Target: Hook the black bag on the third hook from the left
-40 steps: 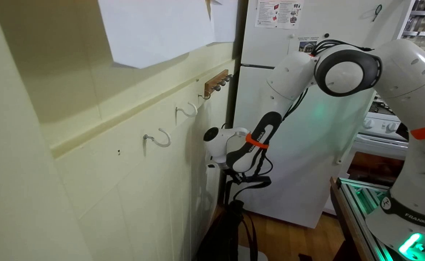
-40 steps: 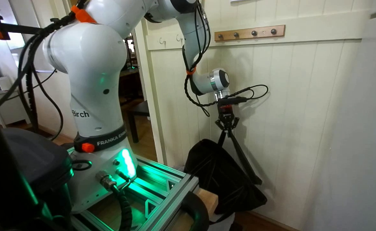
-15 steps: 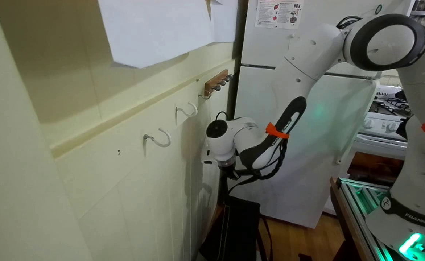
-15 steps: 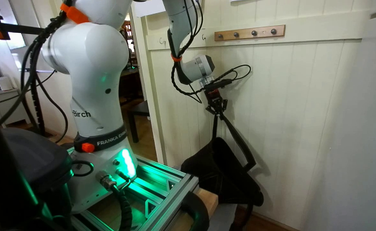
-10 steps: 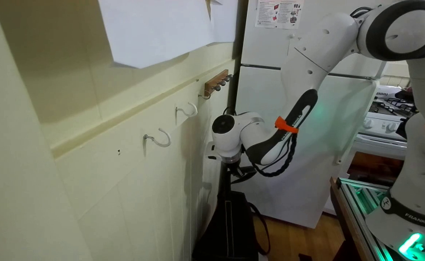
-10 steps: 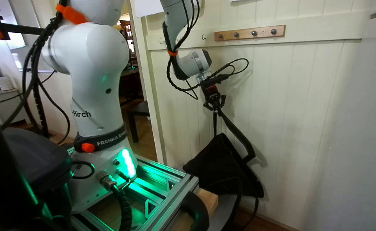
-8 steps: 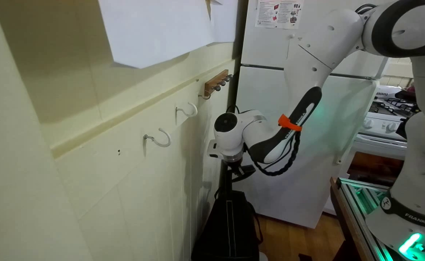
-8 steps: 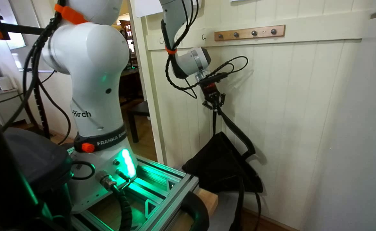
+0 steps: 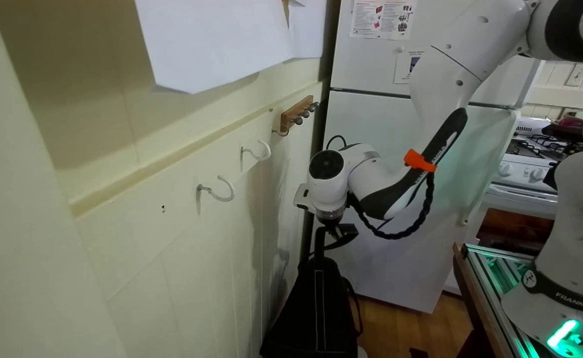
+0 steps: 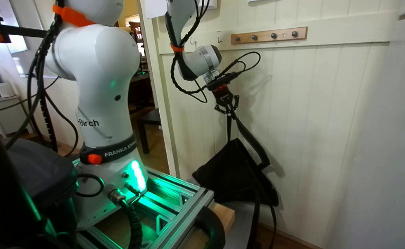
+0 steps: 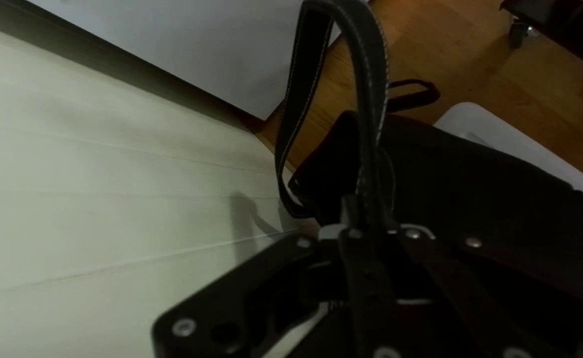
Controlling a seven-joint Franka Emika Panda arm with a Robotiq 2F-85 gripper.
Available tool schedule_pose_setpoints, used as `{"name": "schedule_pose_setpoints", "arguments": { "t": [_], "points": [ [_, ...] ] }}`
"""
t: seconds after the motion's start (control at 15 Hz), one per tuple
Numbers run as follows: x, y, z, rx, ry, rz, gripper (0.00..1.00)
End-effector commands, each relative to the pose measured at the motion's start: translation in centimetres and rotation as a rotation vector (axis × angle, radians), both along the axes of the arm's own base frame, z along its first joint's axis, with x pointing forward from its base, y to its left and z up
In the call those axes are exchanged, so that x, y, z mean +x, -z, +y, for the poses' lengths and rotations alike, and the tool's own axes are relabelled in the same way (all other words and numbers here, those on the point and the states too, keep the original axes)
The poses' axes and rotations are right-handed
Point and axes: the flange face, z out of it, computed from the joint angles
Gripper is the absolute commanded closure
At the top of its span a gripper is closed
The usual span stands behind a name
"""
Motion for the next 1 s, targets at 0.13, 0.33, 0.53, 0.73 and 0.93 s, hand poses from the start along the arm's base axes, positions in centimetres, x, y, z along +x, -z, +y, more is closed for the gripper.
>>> {"name": "schedule_pose_setpoints", "arguments": {
  "t": [0.13, 0.33, 0.53, 0.73, 0.93],
  "points": [
    [-3.0, -3.0, 1.5, -0.126, -0.119, -0.046, 0.98],
    [-2.9, -2.8, 1.3, -0.179, -0.234, 0.003, 0.98],
    [-2.5, -2.4, 1.4, -0.214, -0.345, 0.077, 0.98],
    [-2.1, -2.1, 1.9, -0.224, -0.47, 0.185, 0.98],
    [-2.3, -1.3, 2.1, -0.193, -0.476, 0.19, 0.94]
  ]
}}
